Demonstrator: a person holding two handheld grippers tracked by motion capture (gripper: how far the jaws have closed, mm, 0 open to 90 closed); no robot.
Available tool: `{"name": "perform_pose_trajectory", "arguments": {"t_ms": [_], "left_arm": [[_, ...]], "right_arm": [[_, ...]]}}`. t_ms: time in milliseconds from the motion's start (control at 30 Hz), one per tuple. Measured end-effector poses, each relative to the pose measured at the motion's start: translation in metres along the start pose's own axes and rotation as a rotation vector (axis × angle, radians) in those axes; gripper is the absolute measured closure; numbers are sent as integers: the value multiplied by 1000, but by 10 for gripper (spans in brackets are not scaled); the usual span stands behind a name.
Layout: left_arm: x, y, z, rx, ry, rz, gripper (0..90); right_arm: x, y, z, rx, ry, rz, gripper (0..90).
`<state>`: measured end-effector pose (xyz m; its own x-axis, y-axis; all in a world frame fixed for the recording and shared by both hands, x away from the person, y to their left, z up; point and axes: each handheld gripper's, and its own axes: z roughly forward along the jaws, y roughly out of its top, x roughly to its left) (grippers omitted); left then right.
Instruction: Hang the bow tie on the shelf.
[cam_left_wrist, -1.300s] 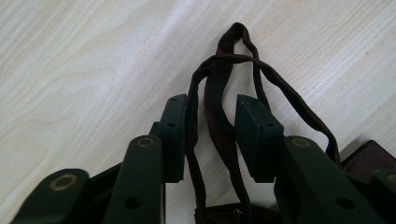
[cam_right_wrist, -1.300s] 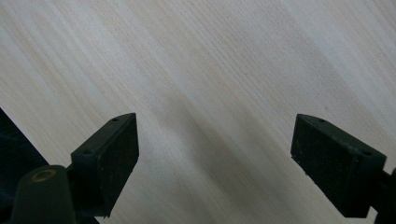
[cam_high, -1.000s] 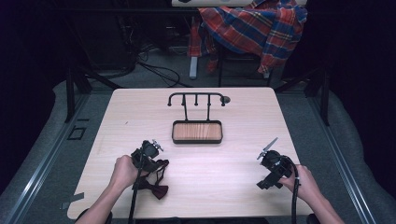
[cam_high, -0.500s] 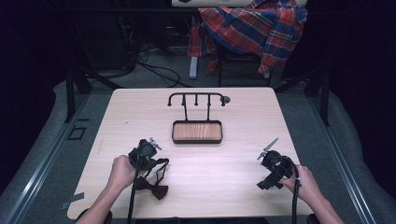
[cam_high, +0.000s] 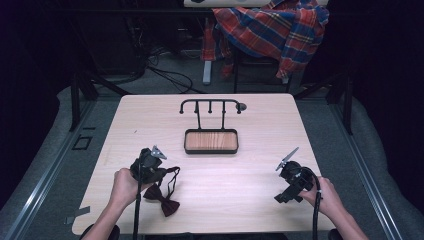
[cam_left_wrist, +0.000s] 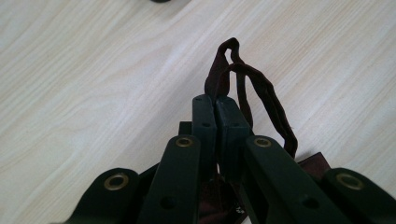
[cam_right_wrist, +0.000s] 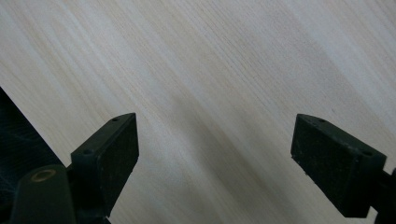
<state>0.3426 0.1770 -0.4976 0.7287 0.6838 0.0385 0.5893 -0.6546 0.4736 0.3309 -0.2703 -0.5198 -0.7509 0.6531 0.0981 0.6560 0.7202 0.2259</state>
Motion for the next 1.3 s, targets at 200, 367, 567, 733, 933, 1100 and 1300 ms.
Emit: {"name": "perform_pose_trajectory", "arguments": {"t_ms": [200,367,567,733,933,1100,1300], "left_arm": [[-1,0,-8,-40,11,-8,874],[-1,0,-13,-53,22,-4,874],[2,2,-17,-60,19,-10,874],[4,4,-20,-77,28,-12,874],[8,11,-22,-93,45,-10,874],[12,19,-24,-107,53,-11,874],[21,25,-27,-123,63,-23,874]], "right_arm": [[-1,-1,0,-8,0,11,148],[-1,-1,-1,-7,-8,5,148],[-2,-1,-1,0,-4,-2,148],[-4,-3,2,-22,19,21,148],[-4,-2,1,-9,6,17,148],[-4,-3,0,-5,-5,23,148],[-6,-5,-3,-19,-8,33,148]]}}
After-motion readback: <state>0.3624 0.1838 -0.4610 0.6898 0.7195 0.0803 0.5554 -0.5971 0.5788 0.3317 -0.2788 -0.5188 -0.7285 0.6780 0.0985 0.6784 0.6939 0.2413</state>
